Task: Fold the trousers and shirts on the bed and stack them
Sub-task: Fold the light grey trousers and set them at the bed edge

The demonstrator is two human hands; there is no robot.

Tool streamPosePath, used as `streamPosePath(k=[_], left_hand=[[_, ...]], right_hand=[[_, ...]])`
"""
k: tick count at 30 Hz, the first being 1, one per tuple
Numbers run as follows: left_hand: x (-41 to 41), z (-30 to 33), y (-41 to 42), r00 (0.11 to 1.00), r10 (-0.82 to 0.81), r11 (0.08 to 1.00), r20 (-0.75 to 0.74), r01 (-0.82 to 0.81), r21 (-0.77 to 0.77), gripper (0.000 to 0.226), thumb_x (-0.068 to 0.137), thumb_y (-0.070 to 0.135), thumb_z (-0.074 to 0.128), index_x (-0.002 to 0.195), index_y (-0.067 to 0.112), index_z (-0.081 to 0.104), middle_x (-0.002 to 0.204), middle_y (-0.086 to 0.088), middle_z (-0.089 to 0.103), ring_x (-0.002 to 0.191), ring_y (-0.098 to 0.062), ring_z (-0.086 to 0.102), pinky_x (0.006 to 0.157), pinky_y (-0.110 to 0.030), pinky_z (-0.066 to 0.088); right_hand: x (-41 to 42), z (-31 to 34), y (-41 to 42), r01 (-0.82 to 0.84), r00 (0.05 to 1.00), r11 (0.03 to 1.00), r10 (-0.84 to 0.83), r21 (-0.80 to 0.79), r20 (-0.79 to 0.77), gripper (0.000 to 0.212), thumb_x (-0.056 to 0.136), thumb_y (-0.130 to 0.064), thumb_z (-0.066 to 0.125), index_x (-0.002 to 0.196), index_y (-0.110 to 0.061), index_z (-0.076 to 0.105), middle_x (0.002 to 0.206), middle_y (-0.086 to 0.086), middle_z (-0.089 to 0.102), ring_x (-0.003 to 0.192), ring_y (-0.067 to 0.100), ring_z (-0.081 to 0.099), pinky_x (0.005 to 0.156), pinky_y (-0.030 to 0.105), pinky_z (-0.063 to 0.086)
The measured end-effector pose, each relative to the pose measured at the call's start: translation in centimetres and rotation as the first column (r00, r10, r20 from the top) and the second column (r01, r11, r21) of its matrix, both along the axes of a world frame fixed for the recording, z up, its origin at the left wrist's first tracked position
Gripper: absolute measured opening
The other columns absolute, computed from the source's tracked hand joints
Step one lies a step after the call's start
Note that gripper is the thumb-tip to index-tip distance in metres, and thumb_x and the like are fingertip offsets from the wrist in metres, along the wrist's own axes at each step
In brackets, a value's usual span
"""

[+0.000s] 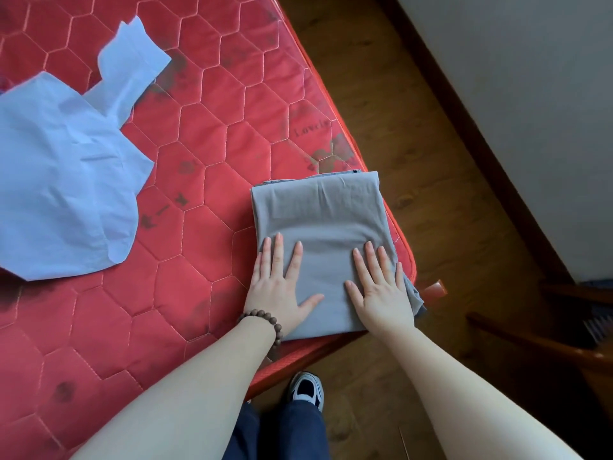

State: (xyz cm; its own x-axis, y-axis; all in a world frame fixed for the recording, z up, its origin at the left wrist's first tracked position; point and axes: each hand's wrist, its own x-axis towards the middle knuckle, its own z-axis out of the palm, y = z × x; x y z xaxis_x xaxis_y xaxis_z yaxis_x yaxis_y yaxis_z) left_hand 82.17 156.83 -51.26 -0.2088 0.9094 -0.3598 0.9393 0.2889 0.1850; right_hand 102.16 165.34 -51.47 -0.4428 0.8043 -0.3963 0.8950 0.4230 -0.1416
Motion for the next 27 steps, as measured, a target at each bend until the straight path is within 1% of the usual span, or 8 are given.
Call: streamPosePath(k=[2, 5, 8, 12, 14, 16, 21, 27], left_hand=[[0.0, 1.5, 0.2, 1.000, 0.016, 0.999, 0.022, -0.015, -0.046, 0.099, 0.082, 0.077, 0.028, 0.151, 0.023, -0.016, 0.155, -0.012, -0.029, 0.144, -0.028, -0.026, 0.120, -0.042, -0.007], [-0.3, 5.3, -0.3, 0.986, 0.125, 0.991, 0.109, -0.119, -0.057, 0.096, 0.085, 0.071, 0.037, 0.153, 0.020, -0.008, 0.161, -0.006, -0.011, 0.148, -0.020, -0.010, 0.120, -0.039, -0.002], [-1.2, 10.4, -2.0, 0.972, 0.202, 0.979, 0.123, -0.202, -0.011, 0.087, 0.089, 0.065, 0.035, 0.154, 0.019, -0.001, 0.162, -0.002, 0.003, 0.149, -0.018, 0.001, 0.120, -0.038, 0.002], [-2.9, 17.9, -7.2, 0.956, 0.279, 0.957, 0.091, -0.284, 0.050, 0.077, 0.093, 0.060, 0.034, 0.154, 0.022, 0.008, 0.161, -0.001, 0.012, 0.149, -0.019, 0.003, 0.120, -0.041, 0.005], [-3.6, 20.4, -9.8, 0.944, 0.324, 0.941, 0.069, -0.329, 0.077, 0.074, 0.093, 0.058, 0.035, 0.154, 0.023, 0.011, 0.161, -0.001, 0.014, 0.149, -0.020, 0.004, 0.120, -0.042, 0.006], [-5.0, 24.5, -13.4, 0.911, 0.409, 0.905, 0.048, -0.411, 0.109, 0.072, 0.094, 0.057, 0.036, 0.154, 0.025, 0.012, 0.161, -0.001, 0.015, 0.149, -0.019, 0.004, 0.120, -0.042, 0.007], [-8.5, 30.3, -19.0, 0.821, 0.567, 0.796, 0.069, -0.567, 0.212, 0.071, 0.093, 0.053, 0.043, 0.151, 0.018, 0.024, 0.159, -0.004, 0.020, 0.148, -0.021, 0.007, 0.120, -0.044, 0.014], [-14.2, 33.9, -25.2, 0.739, 0.667, 0.696, 0.094, -0.663, 0.277, 0.069, 0.093, 0.049, 0.046, 0.151, 0.017, 0.025, 0.158, -0.010, 0.024, 0.148, -0.027, 0.010, 0.119, -0.042, 0.014]], right_hand=[[-0.6, 1.5, 0.1, 0.003, 1.000, 0.999, -0.002, -0.037, 0.027, 0.060, 0.098, -0.056, 0.014, 0.150, -0.038, -0.012, 0.158, -0.012, -0.016, 0.145, 0.013, -0.020, 0.119, 0.046, -0.008], [-1.9, 5.5, -0.8, 0.059, 0.998, 0.997, -0.060, -0.053, -0.020, 0.057, 0.102, -0.046, 0.022, 0.153, -0.032, 0.003, 0.161, -0.005, -0.001, 0.148, 0.015, -0.006, 0.119, 0.044, -0.005], [-2.7, 10.7, -2.6, 0.113, 0.985, 0.994, -0.112, 0.004, -0.132, 0.056, 0.102, -0.042, 0.028, 0.153, -0.028, 0.011, 0.161, -0.003, 0.012, 0.149, 0.016, 0.003, 0.121, 0.041, 0.002], [-3.5, 18.2, -5.1, 0.190, 0.942, 0.981, -0.169, 0.045, -0.291, 0.054, 0.100, -0.037, 0.040, 0.150, -0.024, 0.026, 0.157, 0.001, 0.027, 0.147, 0.019, 0.017, 0.121, 0.042, 0.012], [-3.9, 21.1, -5.9, 0.167, 0.933, 0.984, -0.138, 0.060, -0.334, 0.052, 0.099, -0.035, 0.043, 0.148, -0.022, 0.032, 0.154, 0.003, 0.033, 0.144, 0.021, 0.023, 0.119, 0.045, 0.019], [-5.3, 25.2, -7.3, 0.087, 0.924, 0.994, -0.056, 0.067, -0.379, 0.050, 0.098, -0.032, 0.045, 0.146, -0.019, 0.037, 0.151, 0.005, 0.037, 0.142, 0.023, 0.027, 0.116, 0.047, 0.023], [-10.1, 31.3, -9.7, -0.084, 0.903, 0.993, 0.109, 0.078, -0.414, 0.046, 0.099, -0.022, 0.045, 0.144, -0.013, 0.042, 0.150, 0.012, 0.038, 0.141, 0.028, 0.029, 0.115, 0.045, 0.022], [-18.9, 35.1, -15.7, -0.235, 0.840, 0.968, 0.246, 0.084, -0.484, 0.044, 0.097, -0.017, 0.045, 0.141, -0.012, 0.044, 0.149, 0.012, 0.037, 0.136, 0.032, 0.035, 0.111, 0.044, 0.030]])
